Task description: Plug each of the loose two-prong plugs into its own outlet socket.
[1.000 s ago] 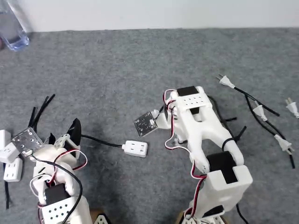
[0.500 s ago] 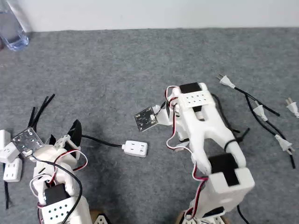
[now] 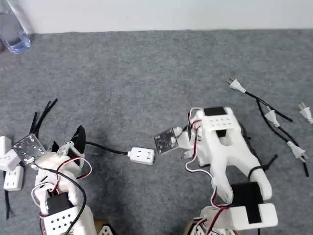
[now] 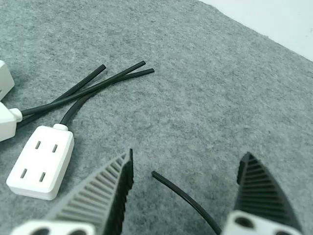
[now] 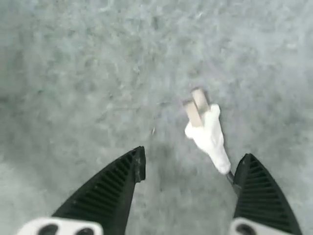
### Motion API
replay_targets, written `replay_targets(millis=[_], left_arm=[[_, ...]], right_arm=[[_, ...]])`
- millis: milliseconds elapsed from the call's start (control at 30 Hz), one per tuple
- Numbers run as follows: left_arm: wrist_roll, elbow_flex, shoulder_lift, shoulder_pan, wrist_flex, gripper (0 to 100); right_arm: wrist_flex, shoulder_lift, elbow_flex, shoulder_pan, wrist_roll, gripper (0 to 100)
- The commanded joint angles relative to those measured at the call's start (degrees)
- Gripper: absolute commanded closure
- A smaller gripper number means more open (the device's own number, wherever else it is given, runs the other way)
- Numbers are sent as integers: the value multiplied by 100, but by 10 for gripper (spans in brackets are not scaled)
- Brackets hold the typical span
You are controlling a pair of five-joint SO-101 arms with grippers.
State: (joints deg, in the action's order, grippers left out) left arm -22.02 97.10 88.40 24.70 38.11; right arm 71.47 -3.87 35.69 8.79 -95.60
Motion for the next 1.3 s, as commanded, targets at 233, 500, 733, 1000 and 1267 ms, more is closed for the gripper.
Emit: replay_targets(millis=[233, 500, 733, 1000, 1267], left_arm=[[62, -31, 18, -44, 9, 674], [62, -31, 26, -44, 9, 674], [62, -31, 26, -44, 9, 674], [62, -31, 26, -44, 9, 674], [62, -31, 18, -44, 9, 674]], right_arm=[[-1226, -233, 193, 207, -70, 705], [-1648, -233, 185, 453, -62, 705], [-1877, -233, 176, 637, -62, 706], [-1903, -295, 185, 637, 519, 705], [-505, -673, 97, 602, 510, 706]])
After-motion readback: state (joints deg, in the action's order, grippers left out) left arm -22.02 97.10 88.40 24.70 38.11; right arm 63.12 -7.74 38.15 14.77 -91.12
